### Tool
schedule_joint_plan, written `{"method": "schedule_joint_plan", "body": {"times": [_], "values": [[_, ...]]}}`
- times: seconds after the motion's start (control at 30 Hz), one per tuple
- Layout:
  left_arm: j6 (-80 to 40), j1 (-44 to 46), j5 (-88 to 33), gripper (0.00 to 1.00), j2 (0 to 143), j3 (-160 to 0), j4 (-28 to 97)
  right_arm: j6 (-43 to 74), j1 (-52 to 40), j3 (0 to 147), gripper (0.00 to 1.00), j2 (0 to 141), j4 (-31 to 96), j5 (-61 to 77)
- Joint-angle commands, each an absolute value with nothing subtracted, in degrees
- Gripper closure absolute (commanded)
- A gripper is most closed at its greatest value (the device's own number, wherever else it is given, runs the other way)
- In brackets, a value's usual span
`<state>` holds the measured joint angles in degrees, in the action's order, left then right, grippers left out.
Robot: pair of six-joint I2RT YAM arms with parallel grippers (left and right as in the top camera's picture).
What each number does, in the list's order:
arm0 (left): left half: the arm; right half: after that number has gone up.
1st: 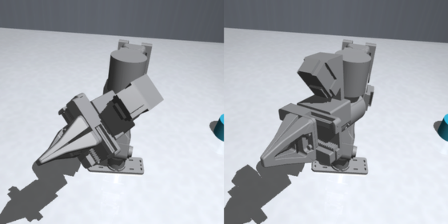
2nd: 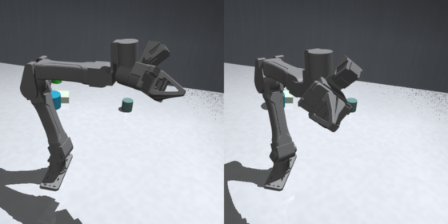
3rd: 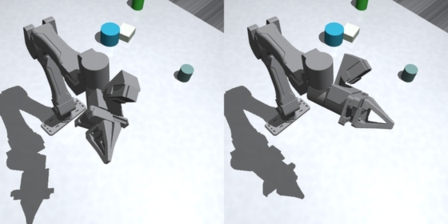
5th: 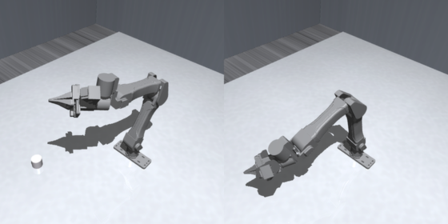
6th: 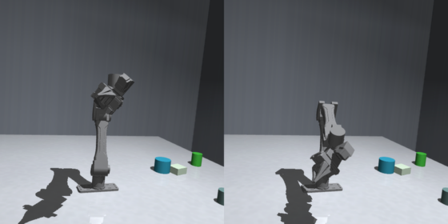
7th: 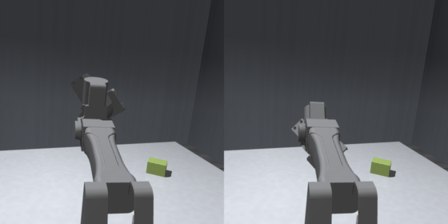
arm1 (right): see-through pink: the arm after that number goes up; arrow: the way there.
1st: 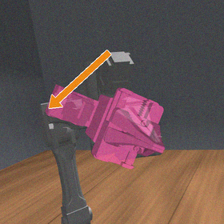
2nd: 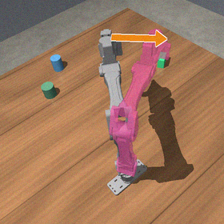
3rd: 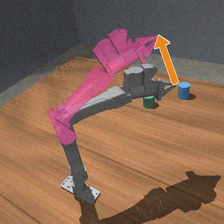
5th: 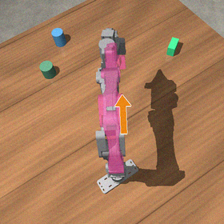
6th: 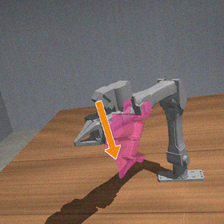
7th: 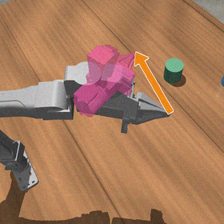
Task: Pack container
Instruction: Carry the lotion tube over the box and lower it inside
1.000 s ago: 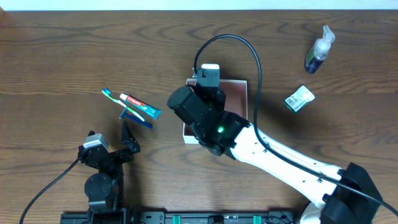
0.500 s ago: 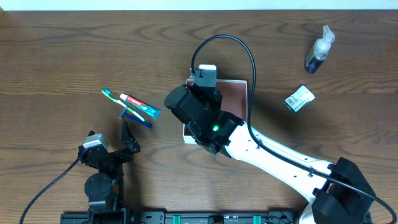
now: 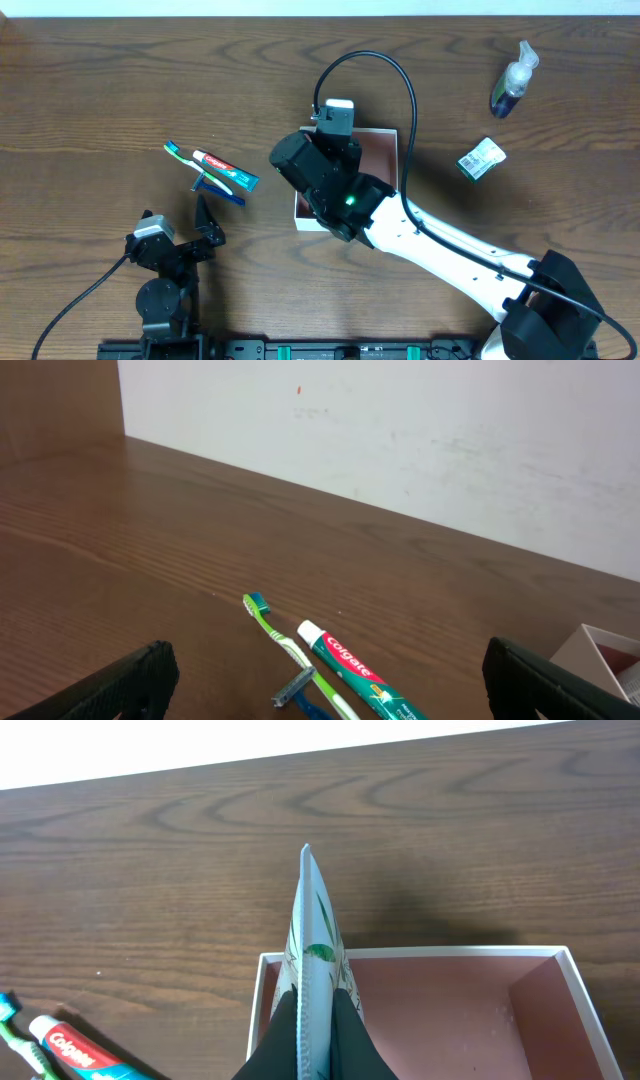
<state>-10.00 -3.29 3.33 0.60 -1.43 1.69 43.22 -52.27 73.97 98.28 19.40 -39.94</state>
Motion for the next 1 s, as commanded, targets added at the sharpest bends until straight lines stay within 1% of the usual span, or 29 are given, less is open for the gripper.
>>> {"method": "schedule_joint_plan", "body": {"times": [0.0,0.53,0.97], "values": [[-8.82,-3.53,3.84,0.02,0.34,-0.23,3.81,43.66,-50.98,75.22,0.99,99.57,18.57,-41.89],[-8.82,-3.53,3.84,0.02,0.34,-0.23,3.81,41.65,-50.89,75.22,0.98,102.08,13.67,-41.56],[-8.82,-3.53,3.81,0.02,0.34,-0.23,3.81,41.69,-50.63,75.22,0.96,104.6,12.97,-40.01]]}}
